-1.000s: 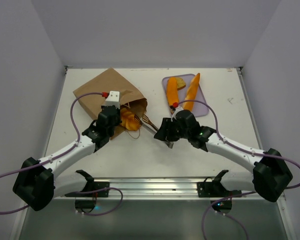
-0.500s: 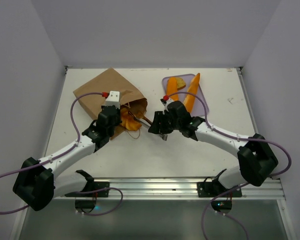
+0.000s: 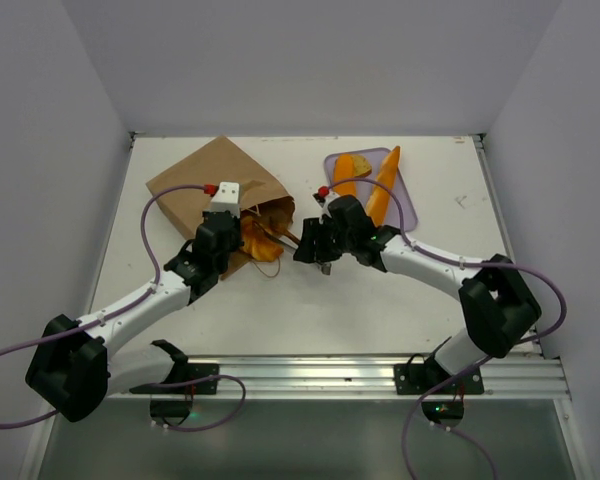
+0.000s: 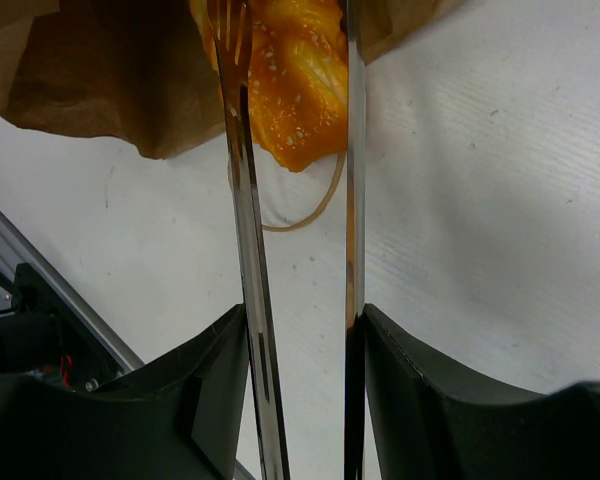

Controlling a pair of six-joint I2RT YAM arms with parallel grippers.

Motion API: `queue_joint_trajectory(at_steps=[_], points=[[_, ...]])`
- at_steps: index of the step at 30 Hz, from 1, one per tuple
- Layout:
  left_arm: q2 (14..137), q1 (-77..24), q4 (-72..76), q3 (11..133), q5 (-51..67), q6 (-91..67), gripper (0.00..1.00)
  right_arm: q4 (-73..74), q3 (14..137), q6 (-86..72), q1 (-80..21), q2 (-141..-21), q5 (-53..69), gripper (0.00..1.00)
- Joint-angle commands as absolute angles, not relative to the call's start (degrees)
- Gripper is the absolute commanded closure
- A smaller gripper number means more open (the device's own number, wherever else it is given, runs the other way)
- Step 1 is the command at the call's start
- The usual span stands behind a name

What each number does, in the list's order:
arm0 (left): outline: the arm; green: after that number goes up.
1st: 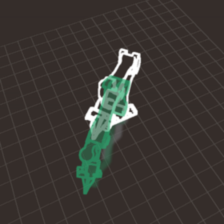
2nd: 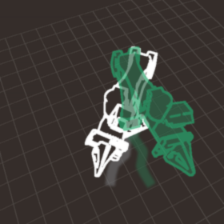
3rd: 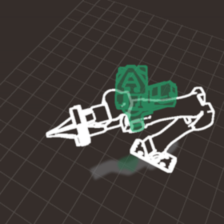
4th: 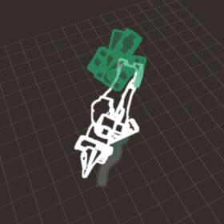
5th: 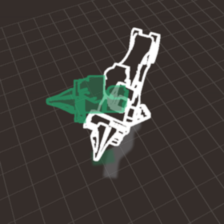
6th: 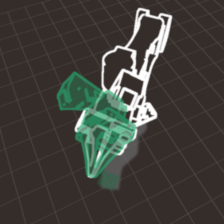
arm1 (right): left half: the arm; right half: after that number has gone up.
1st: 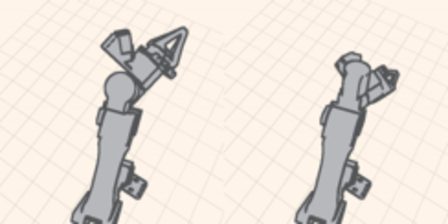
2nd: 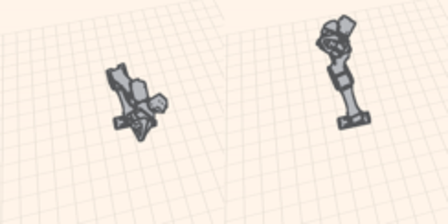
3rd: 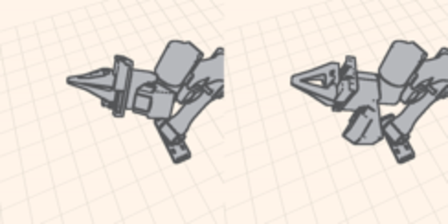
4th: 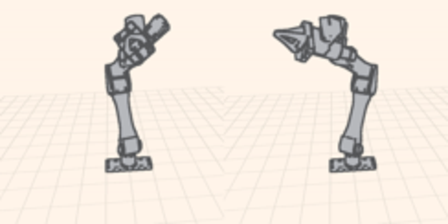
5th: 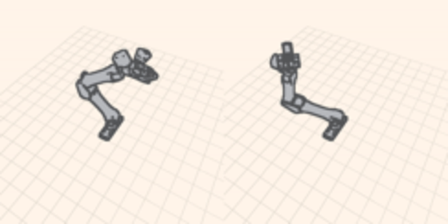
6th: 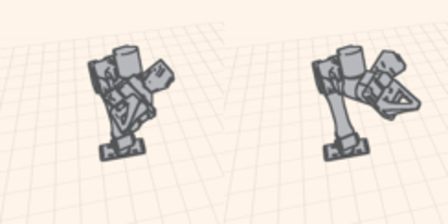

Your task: Take the fake bread out of the paper bag

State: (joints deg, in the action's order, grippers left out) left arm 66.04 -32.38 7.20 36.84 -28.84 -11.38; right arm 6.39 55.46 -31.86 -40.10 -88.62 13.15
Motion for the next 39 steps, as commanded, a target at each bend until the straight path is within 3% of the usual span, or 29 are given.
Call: queue_joint_trajectory(at_steps=[1,11,20,25,29,39], points=[[65.1,-32.3,9.4,36.6,-28.8,-11.6,1.00,4.6,59.2,-30.0,-39.7,-90.3,15.4,0.50],[65.0,-32.3,9.4,36.7,-28.8,-11.7,1.00,3.6,60.7,-30.1,-39.7,-94.1,17.9,0.49],[65.1,-32.3,9.4,36.7,-28.7,-11.6,1.00,3.3,60.3,-30.4,-39.7,-94.1,17.9,0.61],[65.1,-32.3,9.5,36.6,-28.7,-11.7,1.00,3.2,59.9,-30.6,-39.6,-93.7,18.7,0.76],[65.2,-32.3,9.5,36.6,-28.8,-11.6,1.00,3.2,59.2,-31.5,-39.6,-91.6,19.0,0.82],[65.4,-32.3,9.7,36.6,-29.4,-11.7,1.00,5.2,56.2,-34.0,-39.4,-84.0,21.6,0.85]])
